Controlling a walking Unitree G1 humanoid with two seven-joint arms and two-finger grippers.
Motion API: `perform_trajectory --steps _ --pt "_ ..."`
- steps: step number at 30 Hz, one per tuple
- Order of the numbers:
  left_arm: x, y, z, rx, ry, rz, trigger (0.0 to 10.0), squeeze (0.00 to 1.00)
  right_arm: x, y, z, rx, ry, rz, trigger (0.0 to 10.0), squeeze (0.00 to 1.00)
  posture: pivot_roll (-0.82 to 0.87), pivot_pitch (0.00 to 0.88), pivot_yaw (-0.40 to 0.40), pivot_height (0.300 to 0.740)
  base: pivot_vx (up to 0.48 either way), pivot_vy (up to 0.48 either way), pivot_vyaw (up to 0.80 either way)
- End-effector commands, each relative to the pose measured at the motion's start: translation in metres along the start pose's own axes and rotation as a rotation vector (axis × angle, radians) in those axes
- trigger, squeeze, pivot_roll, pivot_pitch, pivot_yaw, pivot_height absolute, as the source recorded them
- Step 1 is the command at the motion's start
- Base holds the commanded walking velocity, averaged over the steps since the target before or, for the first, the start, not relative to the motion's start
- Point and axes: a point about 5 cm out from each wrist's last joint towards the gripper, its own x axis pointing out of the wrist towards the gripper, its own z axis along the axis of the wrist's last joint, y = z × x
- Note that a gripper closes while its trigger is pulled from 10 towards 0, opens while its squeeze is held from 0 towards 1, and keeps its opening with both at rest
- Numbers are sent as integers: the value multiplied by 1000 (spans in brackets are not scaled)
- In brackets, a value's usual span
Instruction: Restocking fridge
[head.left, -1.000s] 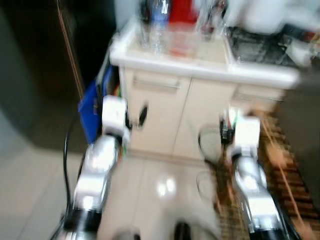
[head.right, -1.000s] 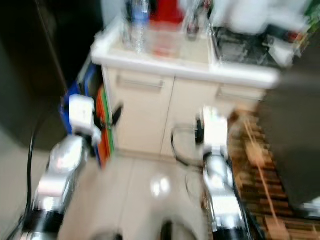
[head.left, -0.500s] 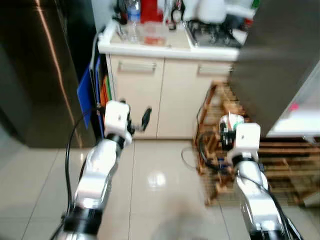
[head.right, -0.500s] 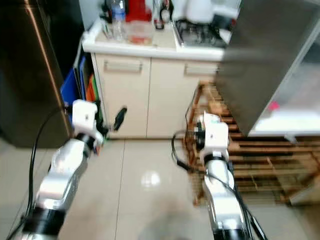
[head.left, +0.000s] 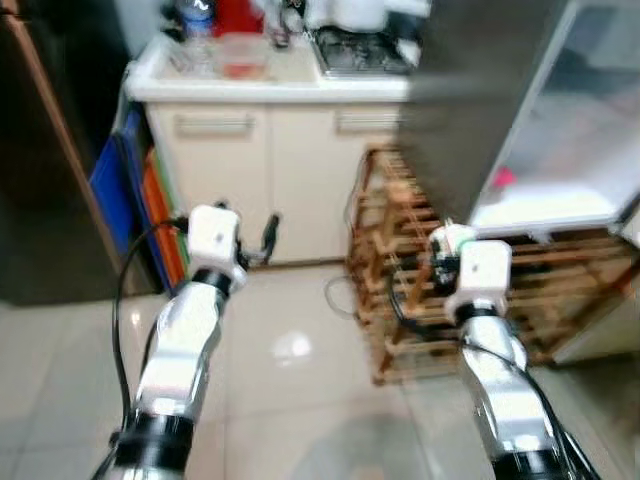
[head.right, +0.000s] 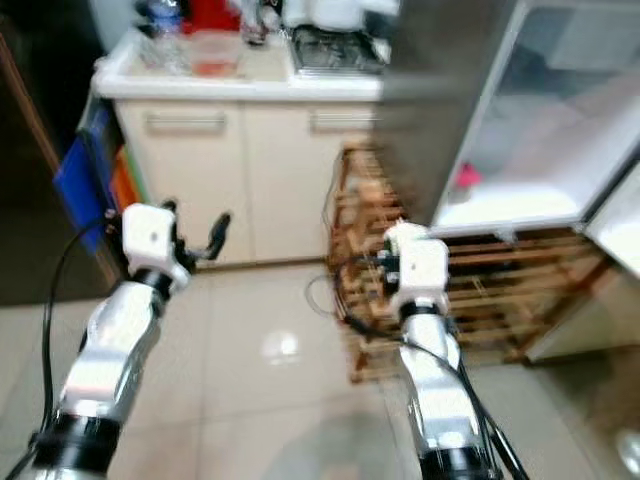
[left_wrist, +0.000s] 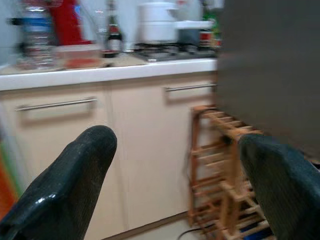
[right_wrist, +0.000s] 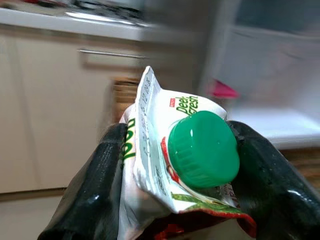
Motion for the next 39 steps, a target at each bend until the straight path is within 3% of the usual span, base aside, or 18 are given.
perform_trajectory --steps 1,19,23,35,39 --pt "5 -11 5 -2 -19 -26 10000 0 -1 -14 -3 -16 8 -44 10000 0 -5 0 -10 740 304 -368 0" --pt "1 -24 5 13 -29 -48 10000 0 1 -17 -7 -38 15 -42 10000 0 -8 0 -15 740 294 -375 0" --pt "-1 -28 10 19 -78 -77 10000 0 -1 -18 -8 -43 20 -30 10000 0 -13 0 -18 740 253 -404 0" --pt "1 -26 19 23 -110 -58 10000 0 1 -20 -6 -49 15 -24 10000 0 -20 0 -11 740 0 0 0" --pt "2 -28 19 14 -104 -64 10000 0 10 -21 -2 -55 8 -25 10000 0 -23 0 -10 740 0 -468 717"
